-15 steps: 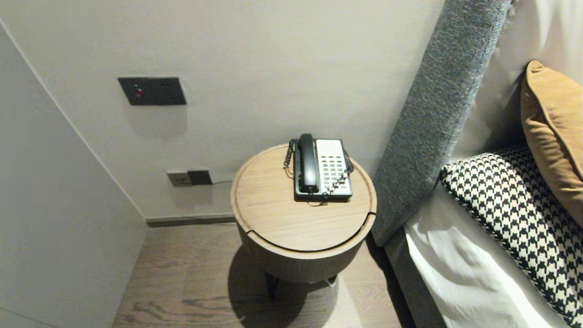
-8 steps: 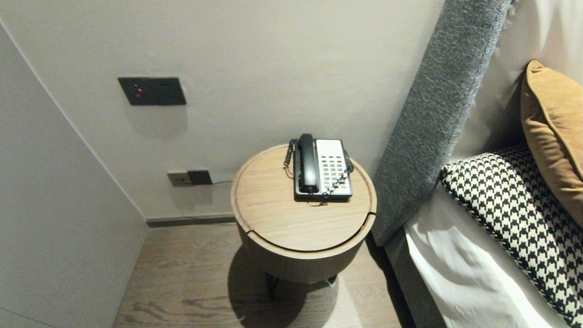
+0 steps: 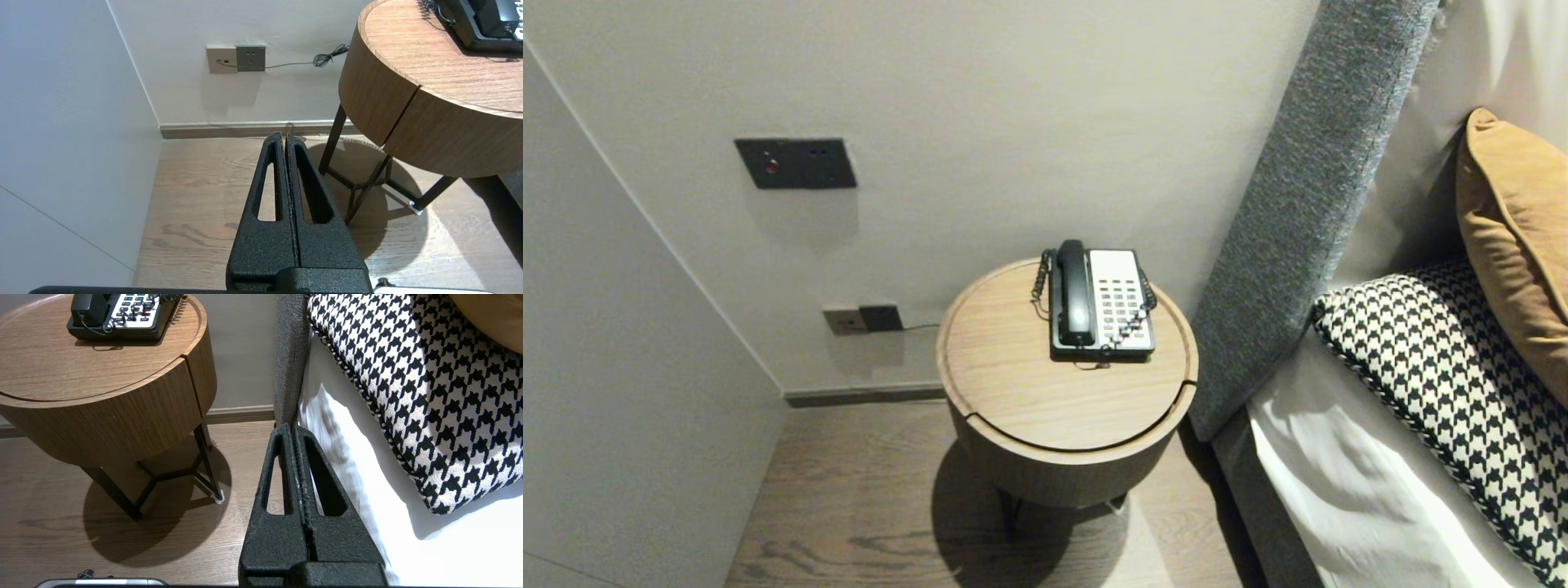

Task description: Open the nightstand drawer

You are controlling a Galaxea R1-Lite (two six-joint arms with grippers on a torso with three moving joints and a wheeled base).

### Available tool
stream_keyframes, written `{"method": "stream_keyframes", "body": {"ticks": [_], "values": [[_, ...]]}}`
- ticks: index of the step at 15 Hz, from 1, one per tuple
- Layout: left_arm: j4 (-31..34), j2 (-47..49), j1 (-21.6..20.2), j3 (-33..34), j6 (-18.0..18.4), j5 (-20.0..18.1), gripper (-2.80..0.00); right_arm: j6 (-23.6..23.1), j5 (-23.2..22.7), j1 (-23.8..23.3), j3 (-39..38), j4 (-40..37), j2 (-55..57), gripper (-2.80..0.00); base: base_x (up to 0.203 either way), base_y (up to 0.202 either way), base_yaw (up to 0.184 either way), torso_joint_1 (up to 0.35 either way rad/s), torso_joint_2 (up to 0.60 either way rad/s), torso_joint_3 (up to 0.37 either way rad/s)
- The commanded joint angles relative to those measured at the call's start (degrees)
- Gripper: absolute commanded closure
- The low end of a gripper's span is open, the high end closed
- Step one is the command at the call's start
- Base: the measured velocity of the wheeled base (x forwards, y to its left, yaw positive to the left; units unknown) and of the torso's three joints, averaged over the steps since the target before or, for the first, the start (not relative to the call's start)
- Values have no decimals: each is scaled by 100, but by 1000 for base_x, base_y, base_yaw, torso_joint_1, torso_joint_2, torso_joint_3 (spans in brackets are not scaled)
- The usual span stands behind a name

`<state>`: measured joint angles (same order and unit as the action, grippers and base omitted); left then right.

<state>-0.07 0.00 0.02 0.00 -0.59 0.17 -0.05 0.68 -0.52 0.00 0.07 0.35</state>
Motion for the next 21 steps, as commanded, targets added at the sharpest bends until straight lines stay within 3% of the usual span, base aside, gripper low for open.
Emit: {"method": "stream_keyframes", "body": {"ticks": [1,11,14,16,21], "values": [[-1,0,-2,0,-2,1,0,-4,2,0,-9,1,17,0,0,0,0,0,0,0],[1,0,-2,-1,69,11,0,-4,2,0,-9,1,17,0,0,0,0,0,0,0],[378,247,-2,-676,160,-30,0,-4,2,0,-9,1,17,0,0,0,0,0,0,0],[755,1232,17,-1454,172,-114,0,-4,2,0,-9,1,9,0,0,0,0,0,0,0],[1113,4806,182,-3114,233,-568,0,-4,2,0,-9,-7,17,0,0,0,0,0,0,0]]}}
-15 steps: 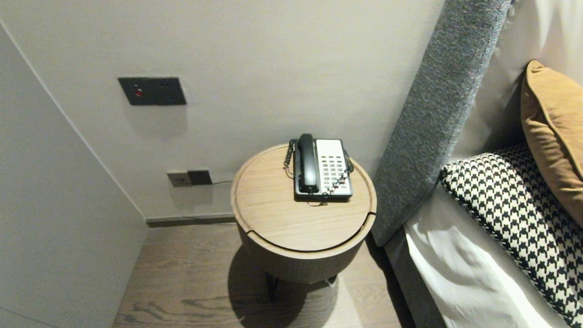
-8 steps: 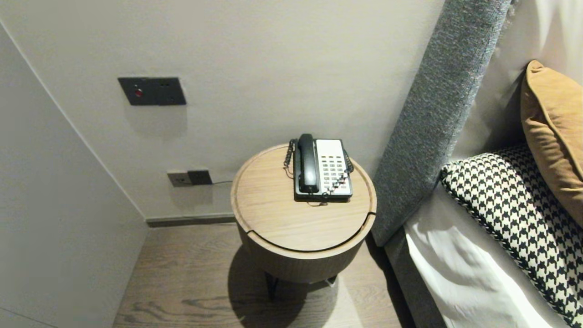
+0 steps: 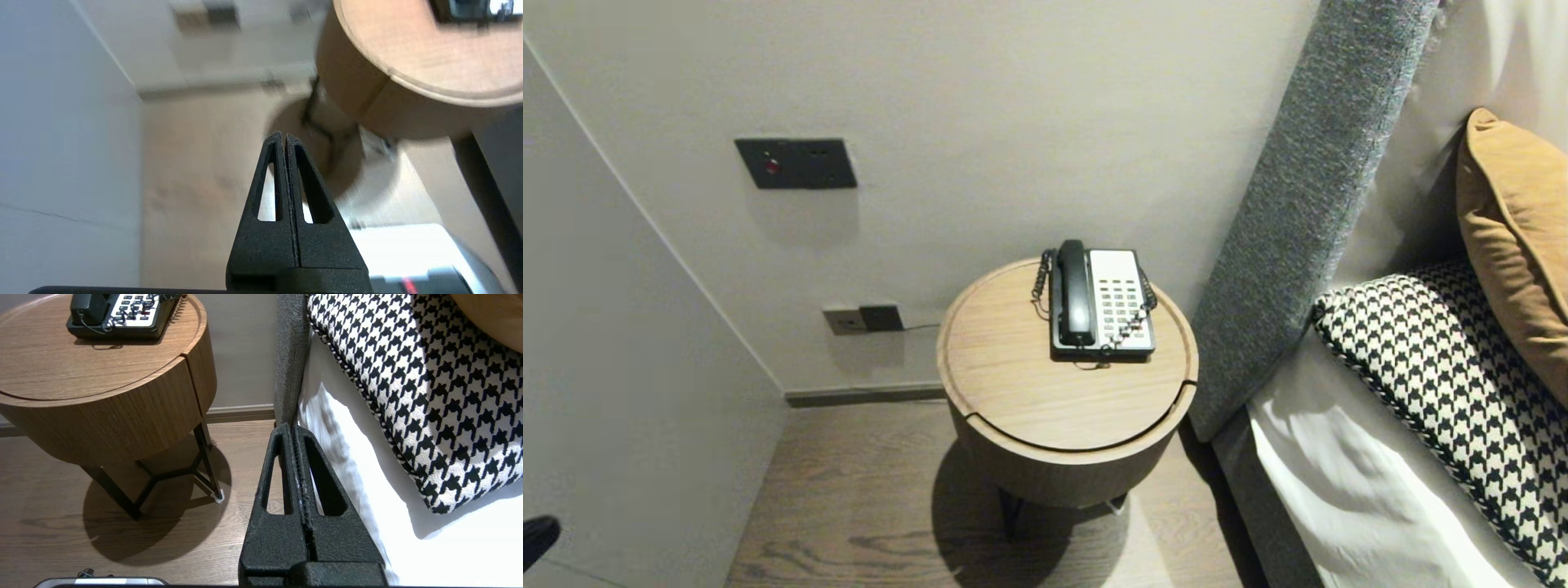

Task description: Open the nightstand drawer

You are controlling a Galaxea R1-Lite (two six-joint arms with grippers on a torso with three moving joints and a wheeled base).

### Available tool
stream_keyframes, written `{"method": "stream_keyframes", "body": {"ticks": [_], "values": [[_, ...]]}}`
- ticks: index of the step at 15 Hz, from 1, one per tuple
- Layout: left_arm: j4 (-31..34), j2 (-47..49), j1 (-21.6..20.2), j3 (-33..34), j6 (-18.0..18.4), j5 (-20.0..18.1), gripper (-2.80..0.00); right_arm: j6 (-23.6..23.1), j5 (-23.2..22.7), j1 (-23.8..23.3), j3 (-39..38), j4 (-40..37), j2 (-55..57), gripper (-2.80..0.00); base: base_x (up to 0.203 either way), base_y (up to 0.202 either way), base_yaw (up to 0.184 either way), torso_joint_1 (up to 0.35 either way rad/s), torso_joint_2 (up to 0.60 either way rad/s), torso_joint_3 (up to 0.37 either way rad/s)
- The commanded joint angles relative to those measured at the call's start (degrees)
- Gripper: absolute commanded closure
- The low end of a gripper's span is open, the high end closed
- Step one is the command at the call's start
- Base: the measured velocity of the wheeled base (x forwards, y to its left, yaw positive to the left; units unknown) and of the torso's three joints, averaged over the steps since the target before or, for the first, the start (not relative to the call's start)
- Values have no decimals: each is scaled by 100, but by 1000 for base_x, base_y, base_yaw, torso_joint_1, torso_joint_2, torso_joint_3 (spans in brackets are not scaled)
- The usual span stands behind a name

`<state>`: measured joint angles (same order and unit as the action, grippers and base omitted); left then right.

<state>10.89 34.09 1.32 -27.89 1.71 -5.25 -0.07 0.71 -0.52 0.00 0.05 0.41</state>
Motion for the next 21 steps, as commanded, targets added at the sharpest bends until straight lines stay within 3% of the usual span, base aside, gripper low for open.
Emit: {"method": "stream_keyframes", "body": {"ticks": [1,5,10,13,16,21], "values": [[135,2125,219,-723,0,-105,0,-1,0,0,-9,4,11,0,0,0,0,0,0,0],[675,4520,1401,-2459,-293,-293,0,-1,0,0,-9,4,11,0,0,0,0,0,0,0],[1456,7044,2314,-4834,-1014,-447,0,-1,0,0,-9,0,5,0,0,0,0,0,0,0],[1881,8063,2700,-5944,-1218,-492,0,-1,0,0,-9,4,11,0,0,0,0,0,0,0],[2024,8631,3104,-6520,-1559,-478,0,-1,0,0,-9,4,11,0,0,0,0,0,0,0],[1979,8836,3307,-6536,-1842,-497,0,-1,0,0,-9,4,11,0,0,0,0,0,0,0]]}}
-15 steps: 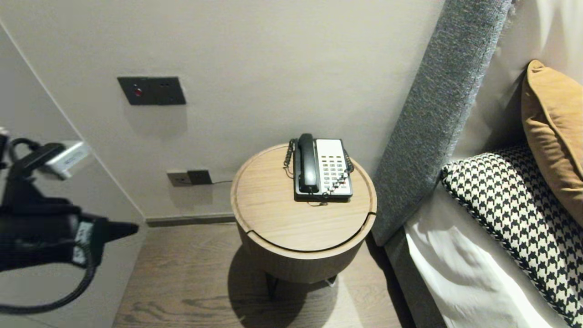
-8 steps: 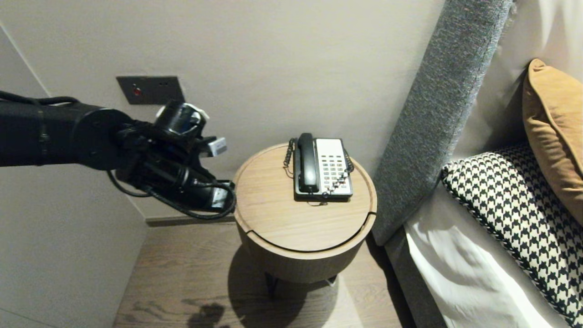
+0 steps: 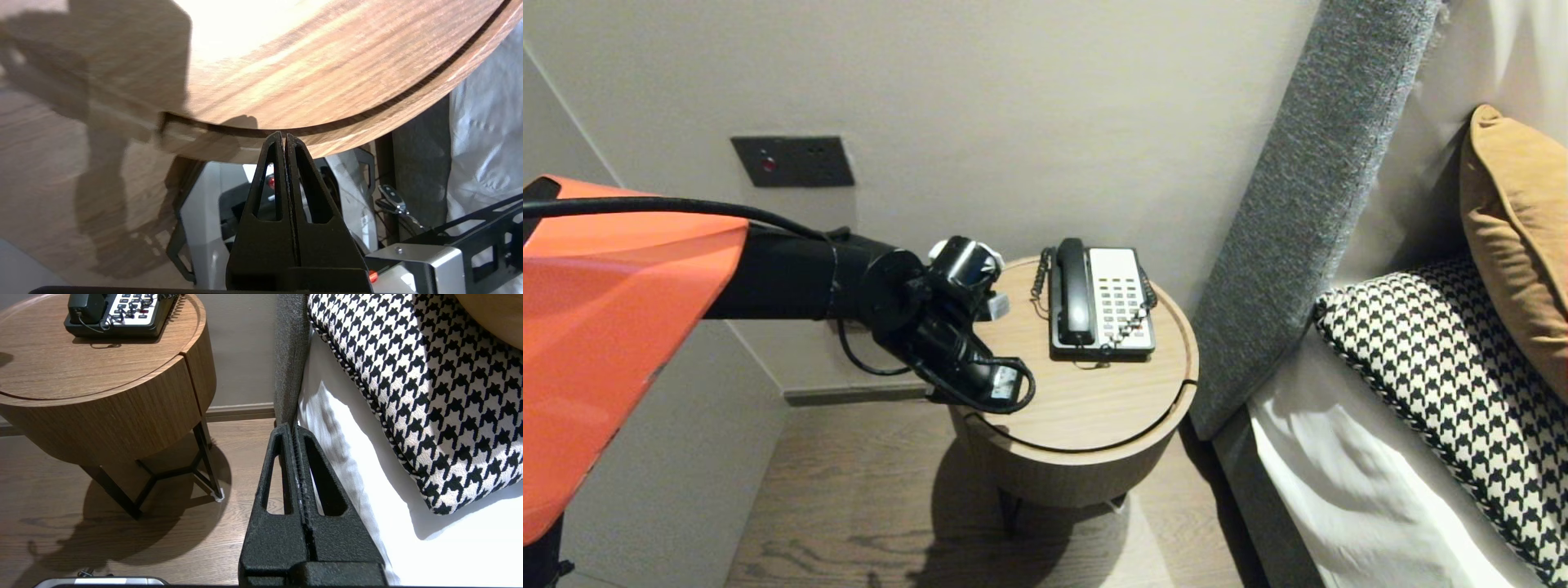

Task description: Open the nightstand drawer

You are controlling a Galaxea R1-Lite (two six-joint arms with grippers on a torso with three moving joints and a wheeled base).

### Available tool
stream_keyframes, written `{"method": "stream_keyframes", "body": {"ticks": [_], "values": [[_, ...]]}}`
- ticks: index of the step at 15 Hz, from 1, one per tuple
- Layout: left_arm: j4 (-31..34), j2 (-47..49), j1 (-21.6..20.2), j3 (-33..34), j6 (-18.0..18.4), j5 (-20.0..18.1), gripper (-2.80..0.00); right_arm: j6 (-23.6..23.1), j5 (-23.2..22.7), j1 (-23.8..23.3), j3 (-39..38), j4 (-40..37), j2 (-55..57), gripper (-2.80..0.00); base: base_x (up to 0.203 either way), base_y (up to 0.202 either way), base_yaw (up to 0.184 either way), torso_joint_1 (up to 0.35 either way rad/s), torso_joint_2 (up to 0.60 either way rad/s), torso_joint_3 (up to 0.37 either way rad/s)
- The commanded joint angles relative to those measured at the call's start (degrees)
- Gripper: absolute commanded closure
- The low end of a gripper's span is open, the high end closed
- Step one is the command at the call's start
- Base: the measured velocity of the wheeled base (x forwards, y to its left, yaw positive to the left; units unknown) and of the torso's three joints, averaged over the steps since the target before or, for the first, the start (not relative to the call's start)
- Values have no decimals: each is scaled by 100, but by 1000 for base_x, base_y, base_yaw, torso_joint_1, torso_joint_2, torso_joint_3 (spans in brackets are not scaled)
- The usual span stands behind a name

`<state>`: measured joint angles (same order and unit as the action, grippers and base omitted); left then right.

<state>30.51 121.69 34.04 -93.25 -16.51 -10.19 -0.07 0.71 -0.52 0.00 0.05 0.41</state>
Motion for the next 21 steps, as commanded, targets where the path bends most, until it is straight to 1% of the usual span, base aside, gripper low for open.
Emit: {"method": "stream_keyframes", "body": {"ticks": [1,6,14,21], "values": [[14,104,63,1,-28,-9,0,-1,0,0,-9,4,11,0,0,0,0,0,0,0],[-129,286,165,-27,-81,66,0,-1,0,0,-9,4,11,0,0,0,0,0,0,0],[-139,259,191,131,-174,111,0,-1,0,0,-9,4,11,0,0,0,0,0,0,0],[-300,230,218,496,-178,105,0,-1,0,0,-9,-3,11,0,0,0,0,0,0,0]]}}
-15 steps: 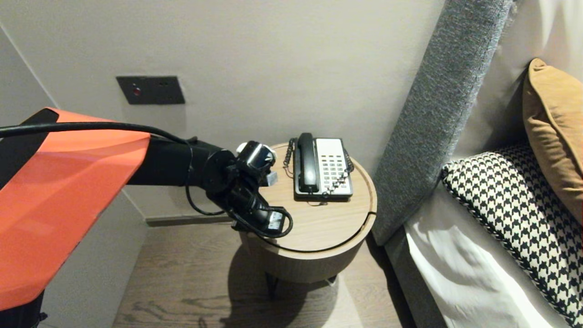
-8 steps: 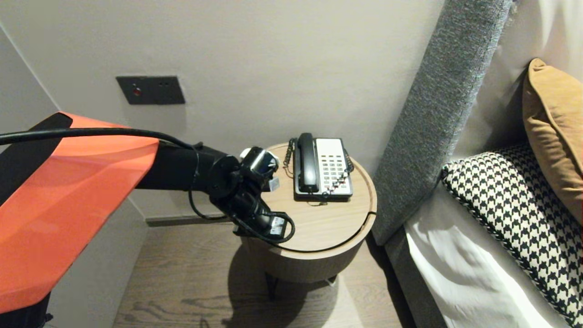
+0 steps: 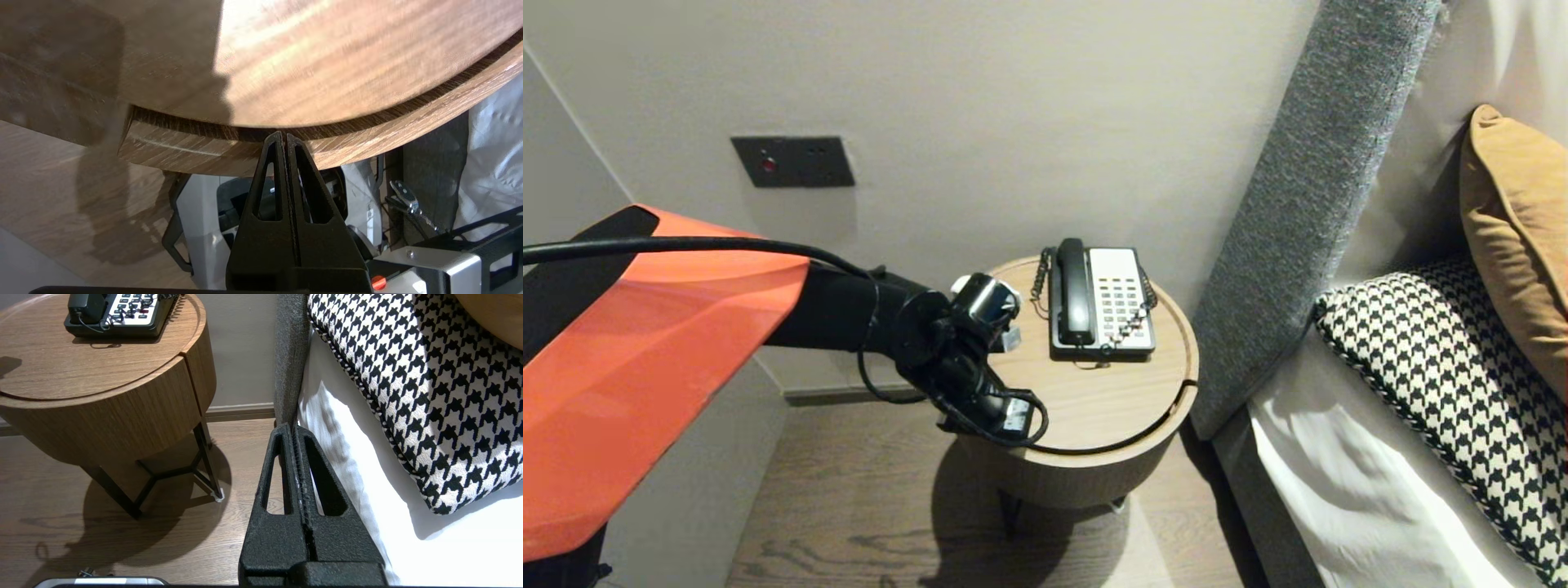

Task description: Open the nightstand drawer

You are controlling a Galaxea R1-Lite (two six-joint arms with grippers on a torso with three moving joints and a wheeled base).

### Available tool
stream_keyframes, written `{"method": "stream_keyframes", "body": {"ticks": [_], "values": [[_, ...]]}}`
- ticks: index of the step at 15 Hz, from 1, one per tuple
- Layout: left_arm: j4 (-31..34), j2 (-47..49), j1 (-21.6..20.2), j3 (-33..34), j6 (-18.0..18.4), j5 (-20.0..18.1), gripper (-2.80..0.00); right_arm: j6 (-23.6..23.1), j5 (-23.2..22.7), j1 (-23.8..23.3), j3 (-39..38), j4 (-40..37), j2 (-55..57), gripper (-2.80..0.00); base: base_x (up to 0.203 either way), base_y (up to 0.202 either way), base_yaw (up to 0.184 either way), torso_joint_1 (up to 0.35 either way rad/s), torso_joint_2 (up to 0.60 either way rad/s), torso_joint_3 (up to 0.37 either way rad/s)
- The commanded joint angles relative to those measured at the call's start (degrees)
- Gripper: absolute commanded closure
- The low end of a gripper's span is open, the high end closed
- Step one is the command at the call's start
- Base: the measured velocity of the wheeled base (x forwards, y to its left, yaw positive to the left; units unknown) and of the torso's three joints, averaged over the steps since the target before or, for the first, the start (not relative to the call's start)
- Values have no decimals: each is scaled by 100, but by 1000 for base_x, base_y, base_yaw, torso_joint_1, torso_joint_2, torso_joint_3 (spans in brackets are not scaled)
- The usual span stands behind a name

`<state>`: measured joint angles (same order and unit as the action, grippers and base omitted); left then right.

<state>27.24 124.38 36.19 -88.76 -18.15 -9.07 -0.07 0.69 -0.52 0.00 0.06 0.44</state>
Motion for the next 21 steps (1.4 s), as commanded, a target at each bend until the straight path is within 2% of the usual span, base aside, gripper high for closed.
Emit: {"method": "stream_keyframes", "body": {"ticks": [1,5,10,14,21], "values": [[18,-63,2,104,-4,-7,0,-1,1,0,-9,3,0,0,0,0,0,0,0,0],[-34,-169,52,458,-1,-43,0,-1,1,0,-9,3,7,0,0,0,0,0,0,0],[-616,-508,243,1310,-11,-28,0,-1,1,0,-9,-5,8,0,0,0,0,0,0,0],[-646,-824,386,1824,13,-83,0,-1,1,0,-9,3,4,0,0,0,0,0,0,0],[-1631,-946,673,3052,-22,-55,0,-1,1,0,-9,3,9,0,0,0,0,0,0,0]]}}
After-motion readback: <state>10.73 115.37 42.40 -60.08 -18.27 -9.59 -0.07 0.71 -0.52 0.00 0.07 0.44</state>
